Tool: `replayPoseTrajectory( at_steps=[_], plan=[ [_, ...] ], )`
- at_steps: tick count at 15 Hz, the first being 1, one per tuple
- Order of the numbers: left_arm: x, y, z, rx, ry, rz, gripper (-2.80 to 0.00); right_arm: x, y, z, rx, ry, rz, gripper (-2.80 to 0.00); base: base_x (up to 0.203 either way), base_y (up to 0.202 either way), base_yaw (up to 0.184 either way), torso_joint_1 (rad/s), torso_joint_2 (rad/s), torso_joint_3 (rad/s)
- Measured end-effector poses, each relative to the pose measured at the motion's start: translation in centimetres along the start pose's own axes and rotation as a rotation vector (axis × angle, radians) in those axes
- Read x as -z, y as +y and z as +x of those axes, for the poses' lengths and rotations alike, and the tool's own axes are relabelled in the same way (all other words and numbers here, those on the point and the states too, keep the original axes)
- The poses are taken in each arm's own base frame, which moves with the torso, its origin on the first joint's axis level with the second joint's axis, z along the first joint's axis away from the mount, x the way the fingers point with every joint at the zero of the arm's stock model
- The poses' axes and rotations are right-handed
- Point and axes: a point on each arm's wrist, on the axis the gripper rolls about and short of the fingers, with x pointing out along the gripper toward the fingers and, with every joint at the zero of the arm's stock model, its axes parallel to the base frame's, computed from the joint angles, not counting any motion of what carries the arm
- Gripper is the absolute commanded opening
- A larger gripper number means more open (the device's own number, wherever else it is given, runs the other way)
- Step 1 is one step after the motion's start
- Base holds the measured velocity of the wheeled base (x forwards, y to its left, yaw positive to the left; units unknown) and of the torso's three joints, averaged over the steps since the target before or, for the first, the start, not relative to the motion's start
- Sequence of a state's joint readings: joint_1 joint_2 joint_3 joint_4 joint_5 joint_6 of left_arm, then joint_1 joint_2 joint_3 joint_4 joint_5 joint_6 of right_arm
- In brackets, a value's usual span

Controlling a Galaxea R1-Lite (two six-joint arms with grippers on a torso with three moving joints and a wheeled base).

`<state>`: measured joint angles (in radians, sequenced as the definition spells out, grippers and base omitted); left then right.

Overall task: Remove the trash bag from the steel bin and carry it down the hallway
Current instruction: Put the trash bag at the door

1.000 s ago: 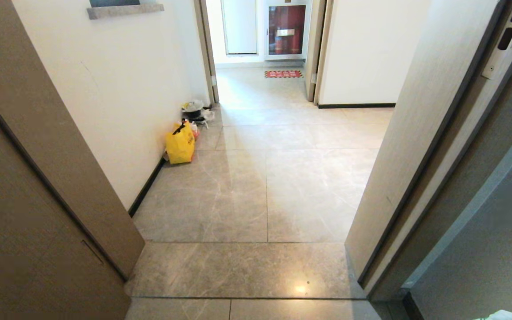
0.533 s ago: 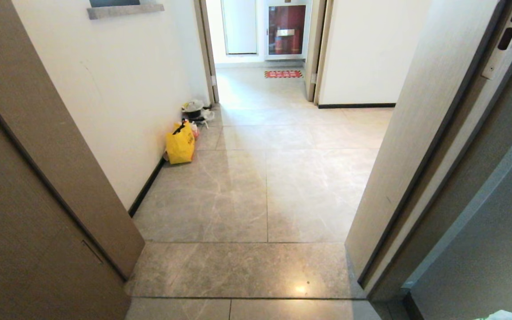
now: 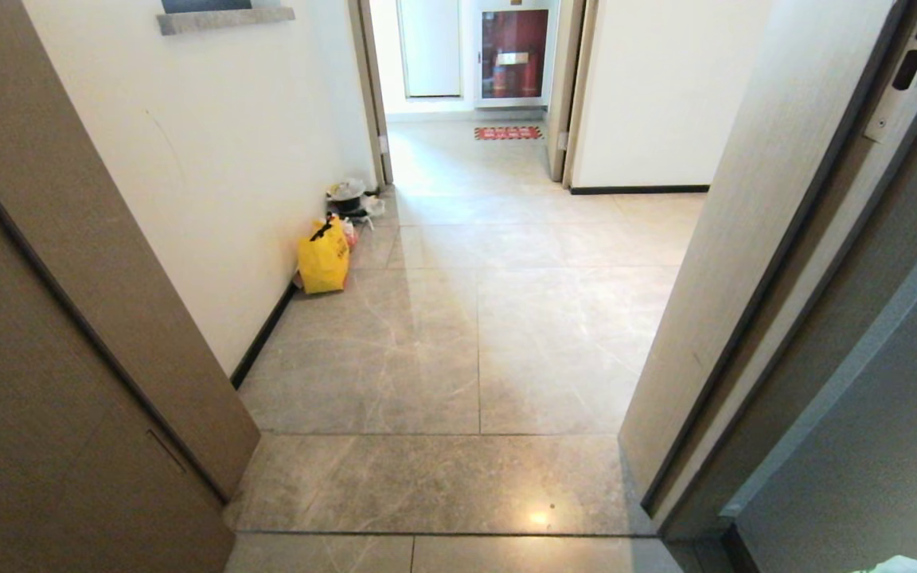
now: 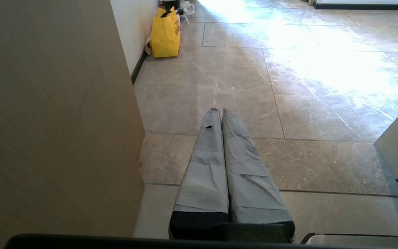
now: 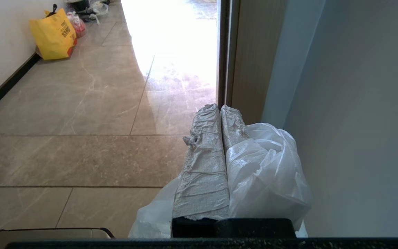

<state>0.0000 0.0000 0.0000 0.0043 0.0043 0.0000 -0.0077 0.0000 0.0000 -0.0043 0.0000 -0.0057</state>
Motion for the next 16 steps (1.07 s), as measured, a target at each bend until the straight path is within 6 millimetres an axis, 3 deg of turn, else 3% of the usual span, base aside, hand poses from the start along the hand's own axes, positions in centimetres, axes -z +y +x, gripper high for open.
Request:
replayPoseTrajectory(
  at_steps=[3,9,16],
  plan=[
    [0.00,0.00,0.00,0.000,0.000,-0.001,-2.80,0.00,0.00,0.00,-0.001,0.000,0.001,-2.80,-0.001,0.038,-0.002,0.000,0.00,0.002],
    [0.00,0.00,0.00,0.001,0.000,0.000,-2.80,0.00,0.00,0.00,0.000,0.000,0.000,-2.80,0.000,0.164,0.001,0.001,0.00,0.002],
    [0.00,0.00,0.00,0.001,0.000,0.000,-2.80,0.00,0.00,0.00,-0.001,0.000,0.000,-2.80,0.000,0.000,0.000,0.000,0.00,0.000]
  ],
)
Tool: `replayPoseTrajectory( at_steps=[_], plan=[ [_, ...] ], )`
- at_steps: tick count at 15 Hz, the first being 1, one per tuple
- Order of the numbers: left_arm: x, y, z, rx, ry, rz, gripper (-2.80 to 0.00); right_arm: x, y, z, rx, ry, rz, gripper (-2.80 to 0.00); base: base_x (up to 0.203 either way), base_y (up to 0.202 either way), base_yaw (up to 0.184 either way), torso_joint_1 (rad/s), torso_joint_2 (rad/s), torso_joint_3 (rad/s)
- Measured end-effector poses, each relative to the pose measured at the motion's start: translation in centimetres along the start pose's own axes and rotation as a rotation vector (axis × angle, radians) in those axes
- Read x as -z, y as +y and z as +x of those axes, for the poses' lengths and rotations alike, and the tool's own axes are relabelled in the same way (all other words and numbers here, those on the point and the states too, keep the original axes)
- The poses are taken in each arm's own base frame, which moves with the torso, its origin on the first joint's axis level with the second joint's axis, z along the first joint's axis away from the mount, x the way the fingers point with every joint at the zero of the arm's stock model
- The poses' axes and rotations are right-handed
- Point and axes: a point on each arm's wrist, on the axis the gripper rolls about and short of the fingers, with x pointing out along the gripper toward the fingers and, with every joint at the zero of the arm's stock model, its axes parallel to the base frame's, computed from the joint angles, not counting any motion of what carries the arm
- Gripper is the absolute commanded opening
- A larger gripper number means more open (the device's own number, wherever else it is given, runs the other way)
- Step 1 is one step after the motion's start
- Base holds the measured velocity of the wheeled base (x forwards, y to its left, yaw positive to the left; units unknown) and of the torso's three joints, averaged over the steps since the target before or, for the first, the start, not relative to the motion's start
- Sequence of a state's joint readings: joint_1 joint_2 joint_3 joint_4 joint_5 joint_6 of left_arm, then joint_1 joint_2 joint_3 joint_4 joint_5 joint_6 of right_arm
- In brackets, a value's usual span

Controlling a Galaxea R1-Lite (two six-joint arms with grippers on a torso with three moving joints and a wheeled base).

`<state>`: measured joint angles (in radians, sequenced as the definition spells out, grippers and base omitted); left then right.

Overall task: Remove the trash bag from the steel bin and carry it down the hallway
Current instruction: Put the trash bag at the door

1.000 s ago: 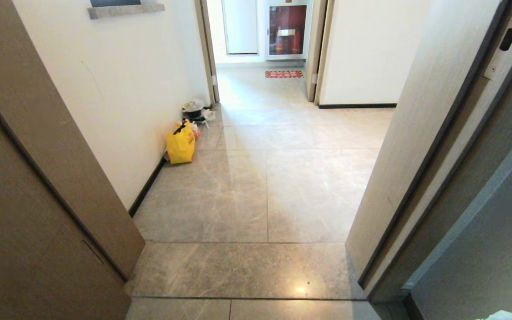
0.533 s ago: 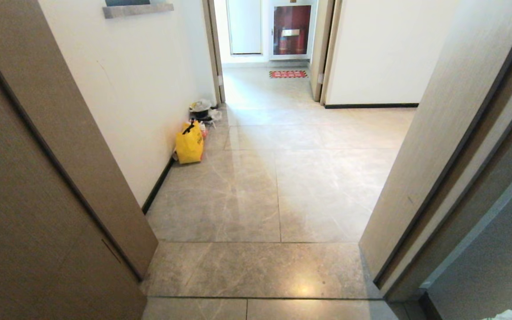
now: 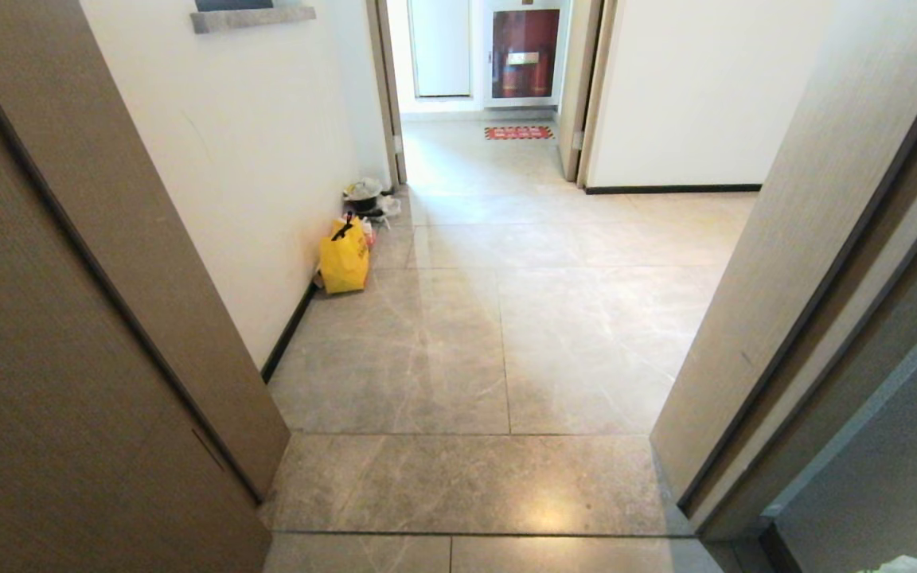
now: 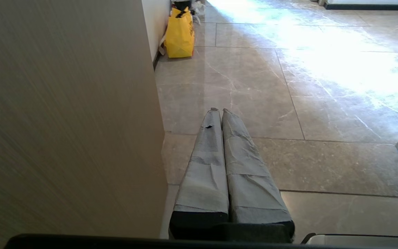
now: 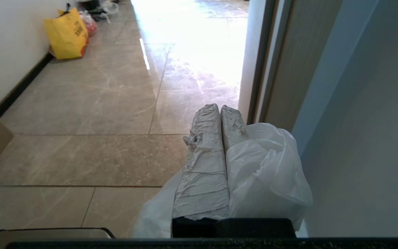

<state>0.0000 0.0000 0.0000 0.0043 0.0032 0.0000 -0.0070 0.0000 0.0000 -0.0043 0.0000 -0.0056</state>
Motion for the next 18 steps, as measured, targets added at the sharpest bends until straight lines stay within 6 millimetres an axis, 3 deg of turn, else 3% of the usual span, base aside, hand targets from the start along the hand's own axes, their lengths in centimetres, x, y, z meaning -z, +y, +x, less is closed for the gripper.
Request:
replayPoseTrajectory(
  at_steps=[10,18],
  plan=[
    [0.00,0.00,0.00,-0.001,0.000,-0.002,-2.80,0.00,0.00,0.00,0.001,0.000,0.000,-2.80,0.006,0.000,0.000,0.000,0.00,0.001],
    [0.01,0.00,0.00,-0.001,0.001,-0.009,-2.80,0.00,0.00,0.00,0.000,0.000,0.000,-2.80,0.189,0.000,0.000,0.002,0.00,0.002]
  ],
)
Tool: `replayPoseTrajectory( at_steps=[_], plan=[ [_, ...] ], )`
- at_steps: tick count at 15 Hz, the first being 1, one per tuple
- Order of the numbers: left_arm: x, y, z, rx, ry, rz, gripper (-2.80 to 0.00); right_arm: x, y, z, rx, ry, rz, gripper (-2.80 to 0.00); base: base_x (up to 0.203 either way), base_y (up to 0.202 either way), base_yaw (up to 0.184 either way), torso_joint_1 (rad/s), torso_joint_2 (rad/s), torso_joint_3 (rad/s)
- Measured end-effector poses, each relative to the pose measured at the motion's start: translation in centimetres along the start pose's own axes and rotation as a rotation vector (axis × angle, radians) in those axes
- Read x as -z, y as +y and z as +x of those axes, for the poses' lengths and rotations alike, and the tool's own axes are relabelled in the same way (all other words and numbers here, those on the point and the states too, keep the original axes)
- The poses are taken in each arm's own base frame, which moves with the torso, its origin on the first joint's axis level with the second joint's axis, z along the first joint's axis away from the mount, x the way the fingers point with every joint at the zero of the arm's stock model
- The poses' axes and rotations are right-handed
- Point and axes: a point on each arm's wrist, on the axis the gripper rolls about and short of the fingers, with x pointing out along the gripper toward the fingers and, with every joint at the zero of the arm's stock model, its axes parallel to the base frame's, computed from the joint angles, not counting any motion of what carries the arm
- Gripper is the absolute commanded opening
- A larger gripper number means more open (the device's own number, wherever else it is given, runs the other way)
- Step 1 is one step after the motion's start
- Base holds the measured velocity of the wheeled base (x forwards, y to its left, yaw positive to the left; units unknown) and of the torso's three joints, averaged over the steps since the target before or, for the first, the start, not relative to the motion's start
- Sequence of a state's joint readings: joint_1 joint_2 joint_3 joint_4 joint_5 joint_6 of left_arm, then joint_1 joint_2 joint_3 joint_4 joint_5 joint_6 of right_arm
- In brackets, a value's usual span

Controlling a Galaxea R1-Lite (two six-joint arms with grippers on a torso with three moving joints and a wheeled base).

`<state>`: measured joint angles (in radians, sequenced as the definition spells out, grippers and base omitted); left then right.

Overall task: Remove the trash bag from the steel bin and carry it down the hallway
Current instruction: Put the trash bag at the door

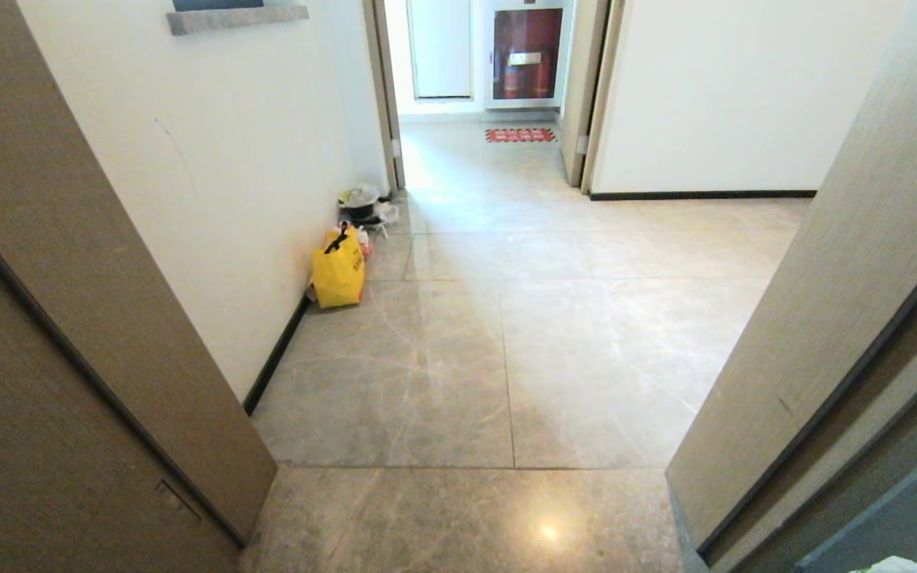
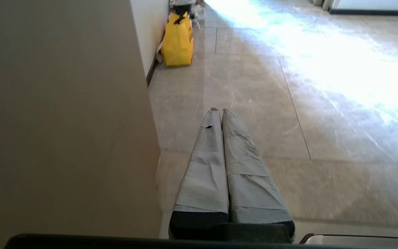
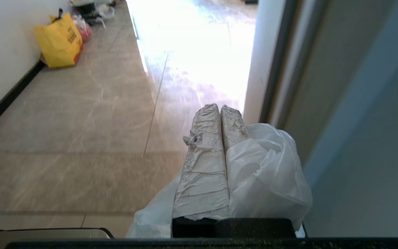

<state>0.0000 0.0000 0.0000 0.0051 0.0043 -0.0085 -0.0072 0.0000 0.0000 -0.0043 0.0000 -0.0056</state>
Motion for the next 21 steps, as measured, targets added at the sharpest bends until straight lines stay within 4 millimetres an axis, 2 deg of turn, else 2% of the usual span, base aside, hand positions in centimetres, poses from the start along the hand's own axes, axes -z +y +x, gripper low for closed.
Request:
replayPoseTrajectory(
  at_steps=[21],
  plan=[
    [0.00,0.00,0.00,0.000,0.000,0.000,-2.80,0.00,0.00,0.00,0.000,0.000,0.000,-2.80,0.191,0.000,0.000,0.005,0.00,0.003]
  ],
)
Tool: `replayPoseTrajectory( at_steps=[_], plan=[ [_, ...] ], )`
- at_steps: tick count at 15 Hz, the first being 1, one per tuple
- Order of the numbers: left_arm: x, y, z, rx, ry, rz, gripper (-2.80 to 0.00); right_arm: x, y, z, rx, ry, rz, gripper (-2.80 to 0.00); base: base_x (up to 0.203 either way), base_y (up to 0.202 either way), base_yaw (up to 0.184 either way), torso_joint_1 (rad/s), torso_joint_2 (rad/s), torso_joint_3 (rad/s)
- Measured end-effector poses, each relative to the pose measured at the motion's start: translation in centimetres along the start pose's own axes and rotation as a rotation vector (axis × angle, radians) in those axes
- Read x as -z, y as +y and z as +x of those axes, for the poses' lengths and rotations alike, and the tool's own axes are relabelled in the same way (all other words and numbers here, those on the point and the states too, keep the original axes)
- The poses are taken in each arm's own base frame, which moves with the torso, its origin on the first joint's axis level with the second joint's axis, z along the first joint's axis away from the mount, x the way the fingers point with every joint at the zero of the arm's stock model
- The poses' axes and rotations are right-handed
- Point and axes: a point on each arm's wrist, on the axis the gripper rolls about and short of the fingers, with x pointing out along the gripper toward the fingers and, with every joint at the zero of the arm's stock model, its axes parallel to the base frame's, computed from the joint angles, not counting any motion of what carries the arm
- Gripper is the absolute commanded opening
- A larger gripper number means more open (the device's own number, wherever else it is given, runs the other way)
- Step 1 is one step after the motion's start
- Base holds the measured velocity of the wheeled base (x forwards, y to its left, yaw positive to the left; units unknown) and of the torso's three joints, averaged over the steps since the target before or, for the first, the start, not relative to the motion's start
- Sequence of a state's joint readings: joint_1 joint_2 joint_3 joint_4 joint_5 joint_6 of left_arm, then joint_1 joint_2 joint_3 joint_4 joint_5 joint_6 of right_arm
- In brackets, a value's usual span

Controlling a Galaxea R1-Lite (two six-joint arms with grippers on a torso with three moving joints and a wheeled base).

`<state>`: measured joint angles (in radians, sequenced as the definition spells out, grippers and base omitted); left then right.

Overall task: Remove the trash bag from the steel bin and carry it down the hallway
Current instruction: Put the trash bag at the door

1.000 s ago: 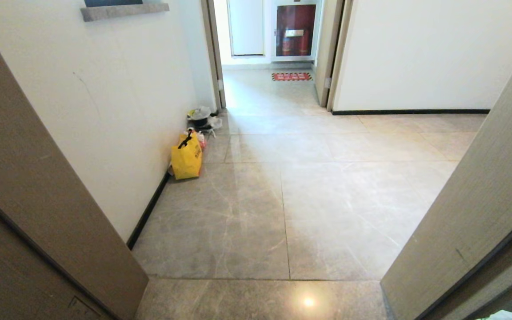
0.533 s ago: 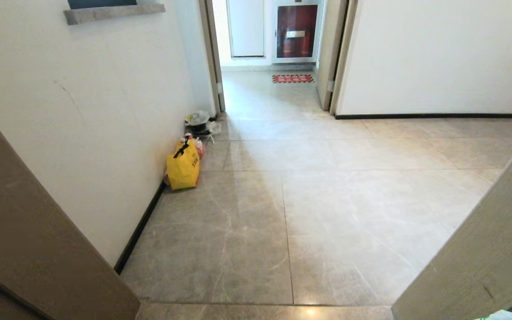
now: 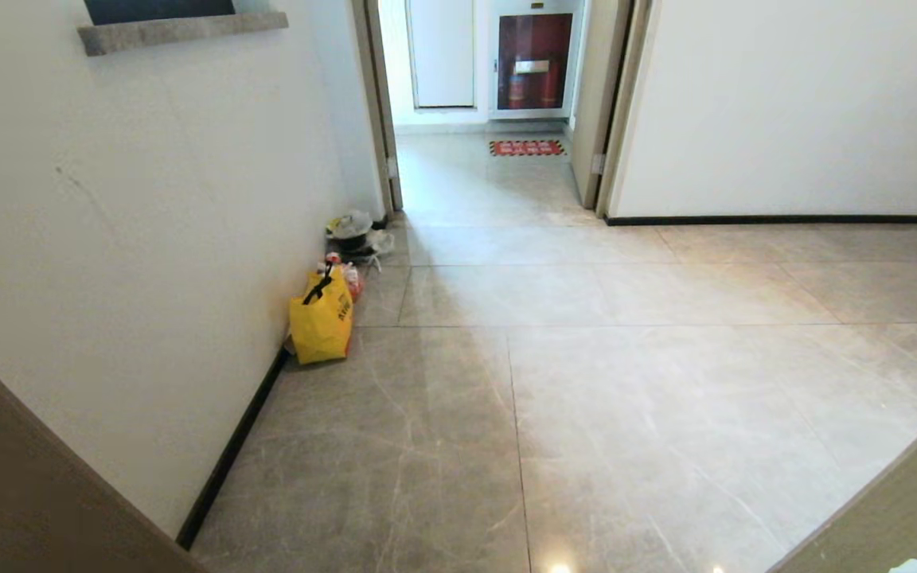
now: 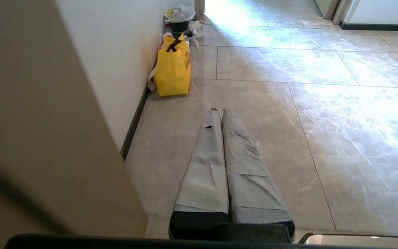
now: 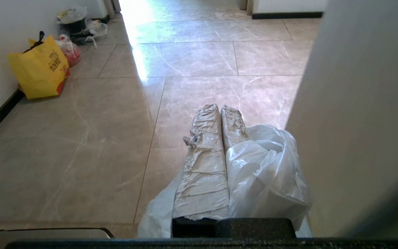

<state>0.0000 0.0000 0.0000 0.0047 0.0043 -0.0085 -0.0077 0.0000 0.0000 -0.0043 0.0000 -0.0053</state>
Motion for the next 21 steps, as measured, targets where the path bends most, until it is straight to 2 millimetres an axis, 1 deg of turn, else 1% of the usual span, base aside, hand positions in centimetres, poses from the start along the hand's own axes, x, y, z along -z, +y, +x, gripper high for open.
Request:
replayPoseTrajectory(
  at_steps=[21],
  plan=[
    [0.00,0.00,0.00,0.000,0.000,0.001,-2.80,0.00,0.00,0.00,0.000,0.000,-0.001,-2.80,0.192,0.000,0.000,0.001,0.00,0.003]
  ],
)
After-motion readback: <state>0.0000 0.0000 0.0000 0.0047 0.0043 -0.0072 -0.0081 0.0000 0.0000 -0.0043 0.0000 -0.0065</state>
